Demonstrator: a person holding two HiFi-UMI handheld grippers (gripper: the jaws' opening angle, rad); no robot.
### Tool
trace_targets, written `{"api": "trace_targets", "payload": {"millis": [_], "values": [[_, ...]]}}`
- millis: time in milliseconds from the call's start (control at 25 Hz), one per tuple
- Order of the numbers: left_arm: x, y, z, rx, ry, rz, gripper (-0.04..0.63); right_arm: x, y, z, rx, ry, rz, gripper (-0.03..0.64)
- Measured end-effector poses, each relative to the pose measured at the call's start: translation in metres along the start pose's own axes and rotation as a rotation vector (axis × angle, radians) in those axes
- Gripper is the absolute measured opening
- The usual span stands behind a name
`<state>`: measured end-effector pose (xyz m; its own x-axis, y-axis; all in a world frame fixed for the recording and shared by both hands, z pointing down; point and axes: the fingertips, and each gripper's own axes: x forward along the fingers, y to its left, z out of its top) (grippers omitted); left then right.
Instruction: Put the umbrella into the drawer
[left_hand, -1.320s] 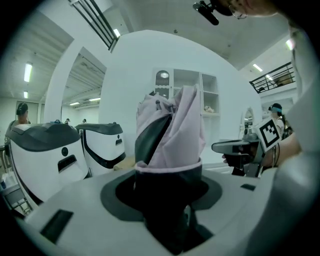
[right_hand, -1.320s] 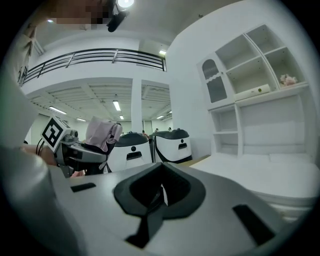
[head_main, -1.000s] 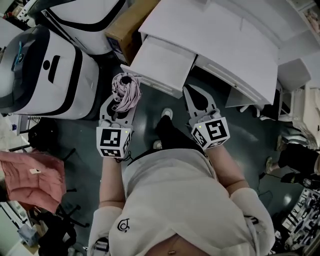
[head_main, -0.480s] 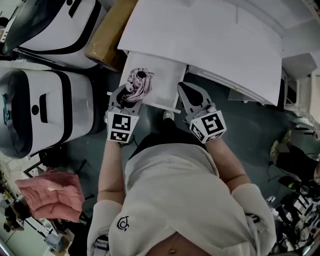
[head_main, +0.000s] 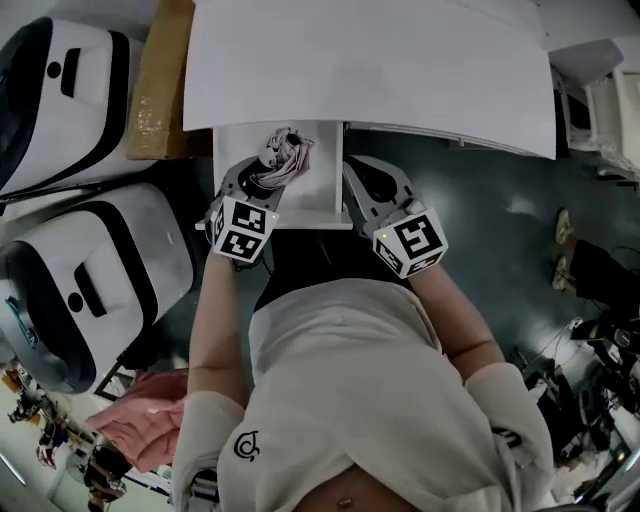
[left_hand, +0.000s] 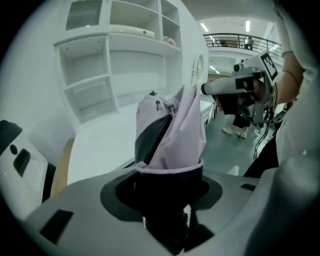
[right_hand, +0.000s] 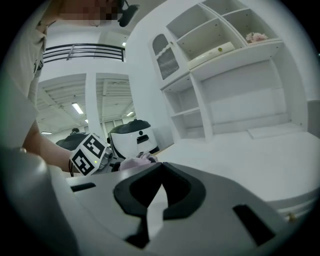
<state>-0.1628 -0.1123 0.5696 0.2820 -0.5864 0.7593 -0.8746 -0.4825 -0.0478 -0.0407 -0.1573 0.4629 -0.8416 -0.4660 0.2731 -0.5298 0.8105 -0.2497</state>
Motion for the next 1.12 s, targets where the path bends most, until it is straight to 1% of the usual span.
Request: {"api": "trace_targets", "payload": {"millis": [120, 280, 360, 440, 560, 640, 720, 880, 1120], "values": [[0.03, 0.0, -0.009, 0.059, 0.06, -0.086, 0.224, 0.0, -0.02, -0.003, 0.032, -0.004, -0.081, 0.006], [0.068, -0.006, -0.038, 0.097, 0.134, -0.214, 0.224, -0.001, -0.037, -0.013, 0.083, 0.0, -0.192, 0.006], [0.083, -0.009, -0.053, 0.104, 0.167, -0.255, 0.224, 0.0, -0.04, -0.019, 0.083, 0.007, -0.227, 0.006], [0.096, -0.009, -0.066, 0.098, 0.193, -0.282, 0.224, 0.002, -0.045, -0.023, 0.066, 0.008, -0.254, 0.006], [0.114, -0.009, -0.083, 0.089, 0.238, -0.325, 0.224, 0.004, -0.053, -0.029, 0.01, 0.015, -0.294, 0.006], [0.126, -0.011, -0.095, 0.094, 0.276, -0.359, 0.224, 0.004, -0.059, -0.033, -0.03, 0.028, -0.32, 0.006], [0.138, -0.013, -0.106, 0.107, 0.308, -0.389, 0.224, 0.003, -0.065, -0.037, -0.049, 0.037, -0.348, 0.006], [0.158, -0.018, -0.122, 0.13, 0.358, -0.436, 0.225, -0.001, -0.075, -0.045, -0.029, 0.042, -0.404, 0.006], [0.178, -0.02, -0.14, 0.177, 0.418, -0.478, 0.227, -0.002, -0.078, -0.055, 0.015, 0.027, -0.447, 0.006]]}}
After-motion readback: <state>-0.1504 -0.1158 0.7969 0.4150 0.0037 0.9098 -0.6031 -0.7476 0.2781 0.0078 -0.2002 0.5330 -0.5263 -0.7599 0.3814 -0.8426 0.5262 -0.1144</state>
